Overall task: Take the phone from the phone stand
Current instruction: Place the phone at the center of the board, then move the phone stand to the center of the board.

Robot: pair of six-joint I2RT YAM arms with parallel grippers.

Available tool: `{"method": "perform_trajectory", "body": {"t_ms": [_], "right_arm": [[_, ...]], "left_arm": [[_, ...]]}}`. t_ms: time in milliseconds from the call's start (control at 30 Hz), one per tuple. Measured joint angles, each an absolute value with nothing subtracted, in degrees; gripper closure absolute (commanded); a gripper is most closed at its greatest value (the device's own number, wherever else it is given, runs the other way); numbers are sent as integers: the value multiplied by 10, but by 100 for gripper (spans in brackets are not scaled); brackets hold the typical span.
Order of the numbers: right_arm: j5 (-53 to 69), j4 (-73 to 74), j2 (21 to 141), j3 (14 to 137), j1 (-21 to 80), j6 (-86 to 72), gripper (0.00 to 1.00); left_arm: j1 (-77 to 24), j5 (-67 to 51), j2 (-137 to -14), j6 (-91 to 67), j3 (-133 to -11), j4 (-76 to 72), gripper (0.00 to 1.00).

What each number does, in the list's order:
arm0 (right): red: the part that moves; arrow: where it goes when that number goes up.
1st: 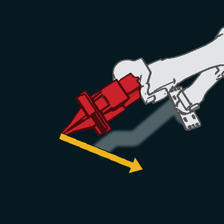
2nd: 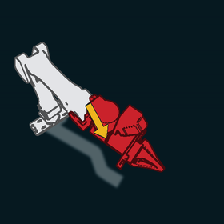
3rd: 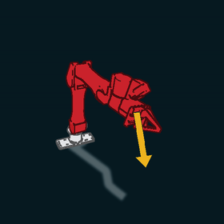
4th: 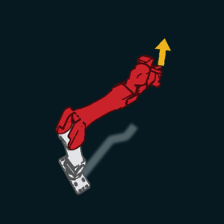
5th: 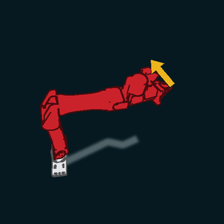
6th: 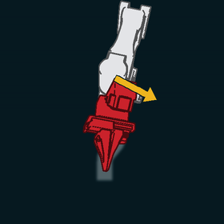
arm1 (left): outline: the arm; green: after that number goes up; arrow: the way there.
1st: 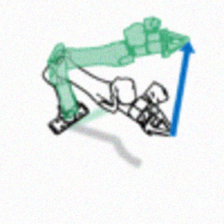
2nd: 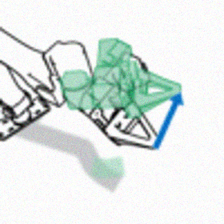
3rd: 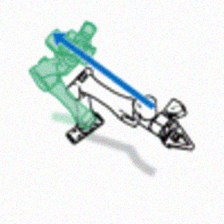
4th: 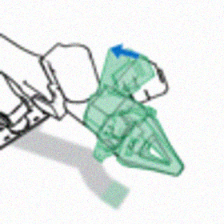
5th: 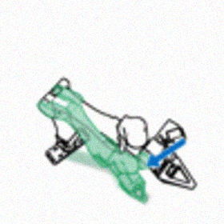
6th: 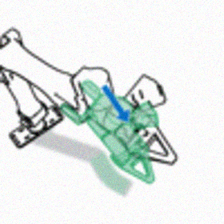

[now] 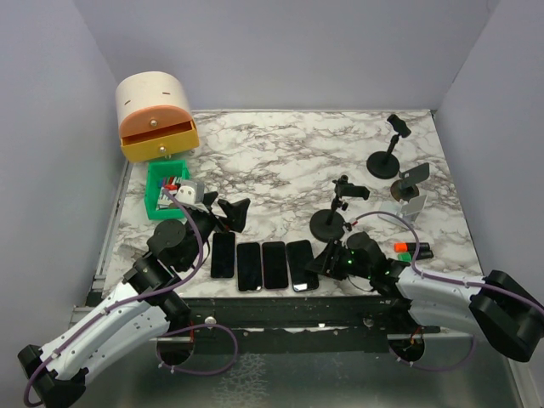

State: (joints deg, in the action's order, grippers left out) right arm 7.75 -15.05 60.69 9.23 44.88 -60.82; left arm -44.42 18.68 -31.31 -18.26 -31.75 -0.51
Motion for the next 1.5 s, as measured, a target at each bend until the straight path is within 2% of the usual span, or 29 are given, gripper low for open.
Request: {"method": "perform_trajectory", "body": {"t_ms": [667,900,1233,1500], "right_arm": [[64,-100,590,107,449,-595,51],[34,-8,576,153,449,-561,32],[-42,178,438,210,449,-521,31],[-75,286,313,338,449,-436,30]], "left_arm": [[-444,184,-315,-187,-317,-5,1],[-444,180,-322,-188,-317,-5,1],[-443,173,-326,-189,-317,1,1],[-443,161,-333,-189,-317,1,1]]}}
